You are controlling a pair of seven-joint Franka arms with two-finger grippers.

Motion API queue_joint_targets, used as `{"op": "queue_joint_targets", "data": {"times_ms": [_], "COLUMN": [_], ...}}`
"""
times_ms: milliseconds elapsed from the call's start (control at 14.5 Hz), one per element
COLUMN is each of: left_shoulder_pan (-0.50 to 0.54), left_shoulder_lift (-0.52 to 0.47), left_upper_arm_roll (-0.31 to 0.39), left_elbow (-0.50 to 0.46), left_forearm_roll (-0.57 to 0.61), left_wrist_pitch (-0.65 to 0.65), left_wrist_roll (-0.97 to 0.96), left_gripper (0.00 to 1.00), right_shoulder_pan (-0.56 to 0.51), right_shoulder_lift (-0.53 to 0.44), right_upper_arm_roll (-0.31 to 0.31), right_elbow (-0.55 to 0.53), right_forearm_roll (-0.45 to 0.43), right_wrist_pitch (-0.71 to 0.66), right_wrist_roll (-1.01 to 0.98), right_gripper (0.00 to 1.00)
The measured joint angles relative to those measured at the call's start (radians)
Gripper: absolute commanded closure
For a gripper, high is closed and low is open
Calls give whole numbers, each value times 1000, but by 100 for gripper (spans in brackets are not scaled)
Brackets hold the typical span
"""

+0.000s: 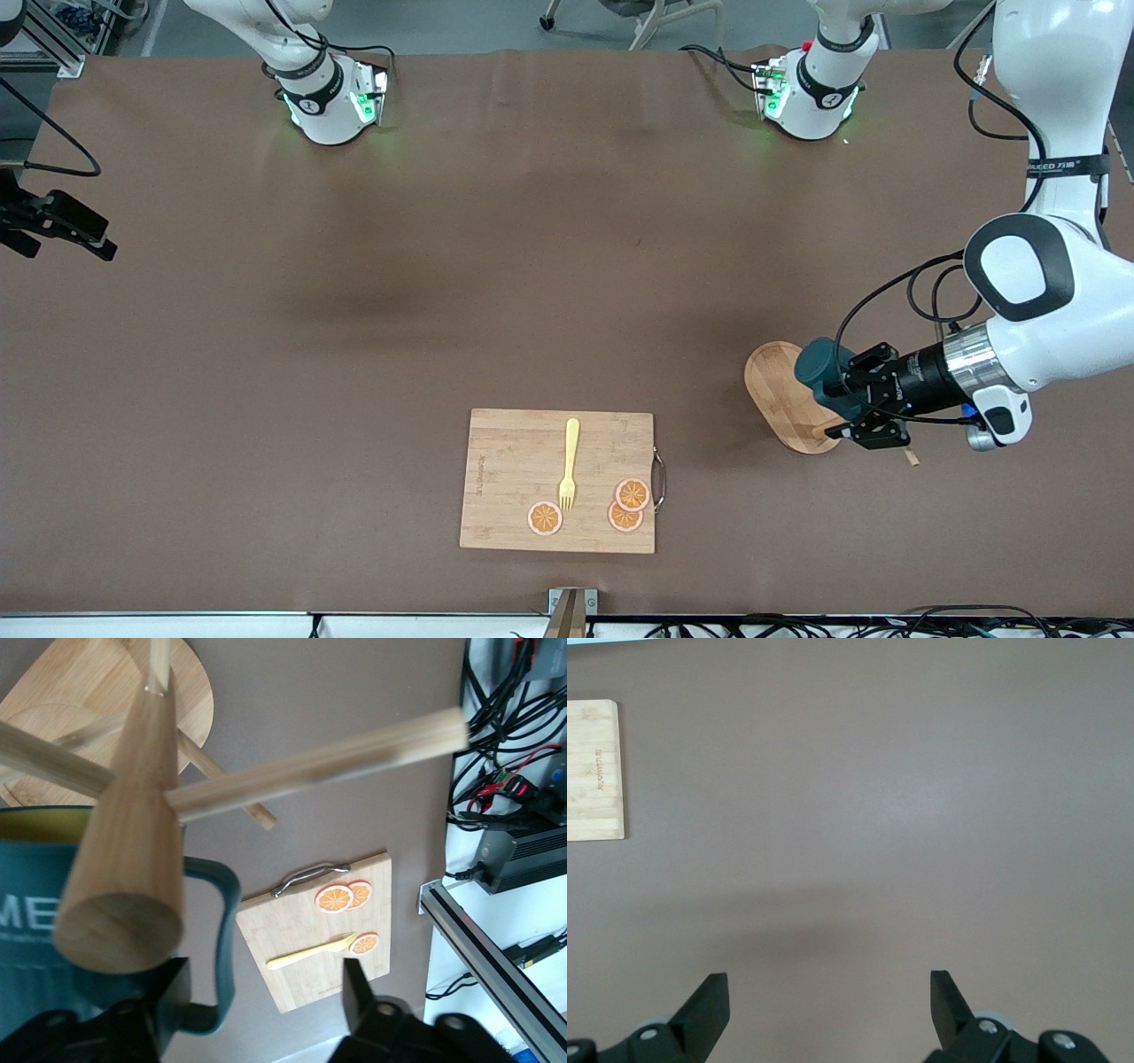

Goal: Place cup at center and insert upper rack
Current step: 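Slide the handle down the peg and open the left gripper, then withdraw the left gripper away from the hanging mug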

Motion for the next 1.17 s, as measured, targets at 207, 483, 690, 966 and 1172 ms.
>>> {"op": "queue_joint_targets", "data": {"times_ms": [207,483,690,966,1172], "left_shoulder_pan": [11,19,19,19,19], "left_shoulder_lift": [-5,-16,-30,-61,-105], "left_upper_arm_roll": [0,0,2,5,5], "left_elbow": [14,32,49,71,91], "left_forearm_roll": [0,0,1,119,244], "left_wrist_pitch": [0,0,0,1,1], "left_wrist_roll": [0,0,0,1,1], "left_gripper": [0,0,0,0,0], "right_shoulder_pan": [0,0,0,0,0], "right_shoulder_lift": [0,0,0,0,0], "right_upper_arm_roll": [0,0,0,0,0], "right_elbow": [0,0,1,1,1], "right_forearm_roll": [0,0,0,0,0], "right_wrist_pitch": [0,1,14,17,15], "right_wrist_roll": [0,0,0,0,0], "right_gripper": [0,0,0,0,0]}}
